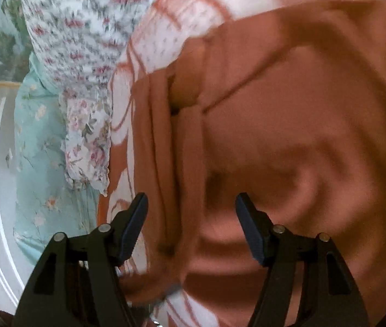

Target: Fold small clothes

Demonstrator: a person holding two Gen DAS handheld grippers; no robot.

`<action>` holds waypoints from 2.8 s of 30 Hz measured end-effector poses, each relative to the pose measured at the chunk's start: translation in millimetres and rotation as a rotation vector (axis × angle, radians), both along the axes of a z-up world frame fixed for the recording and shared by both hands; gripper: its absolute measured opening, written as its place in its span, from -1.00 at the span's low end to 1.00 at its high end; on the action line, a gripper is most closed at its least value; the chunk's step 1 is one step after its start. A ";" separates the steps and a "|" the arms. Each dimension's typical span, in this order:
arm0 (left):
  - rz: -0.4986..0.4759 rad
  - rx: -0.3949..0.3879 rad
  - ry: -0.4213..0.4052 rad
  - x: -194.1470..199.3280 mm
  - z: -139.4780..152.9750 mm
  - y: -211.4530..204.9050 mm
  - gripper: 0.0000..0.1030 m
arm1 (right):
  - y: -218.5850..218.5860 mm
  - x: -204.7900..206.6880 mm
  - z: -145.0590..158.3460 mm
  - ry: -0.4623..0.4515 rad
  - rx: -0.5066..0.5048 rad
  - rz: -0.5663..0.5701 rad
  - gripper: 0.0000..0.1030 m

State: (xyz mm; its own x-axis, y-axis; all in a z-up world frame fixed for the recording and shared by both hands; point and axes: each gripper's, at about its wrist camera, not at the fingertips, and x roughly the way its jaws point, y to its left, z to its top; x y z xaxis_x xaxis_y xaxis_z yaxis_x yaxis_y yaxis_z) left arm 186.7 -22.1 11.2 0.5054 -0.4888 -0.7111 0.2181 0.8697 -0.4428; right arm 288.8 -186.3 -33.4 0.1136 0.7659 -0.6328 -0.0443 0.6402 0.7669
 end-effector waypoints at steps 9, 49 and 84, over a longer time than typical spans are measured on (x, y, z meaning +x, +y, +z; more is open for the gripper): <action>-0.103 -0.091 -0.046 -9.8 26.8 -3.2 -0.88 | 54.7 17.0 36.2 -0.180 -0.055 0.128 -0.73; 0.036 -0.109 0.198 26.1 -17.8 24.8 0.59 | -146.0 -61.7 21.9 -0.163 -0.263 -0.235 0.65; 0.145 -0.156 0.240 -73.8 -45.9 164.1 -0.09 | 12.5 -117.0 -18.5 -0.009 -0.168 0.043 -0.16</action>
State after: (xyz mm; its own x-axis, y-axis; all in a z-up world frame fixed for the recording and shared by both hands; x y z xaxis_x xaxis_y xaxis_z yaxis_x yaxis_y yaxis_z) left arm 112.9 142.0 -34.8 0.4044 -0.5364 -0.7408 -0.0304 0.8016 -0.5971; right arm 171.8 -173.8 -51.9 0.0891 0.6534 -0.7518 -0.0811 0.7570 0.6483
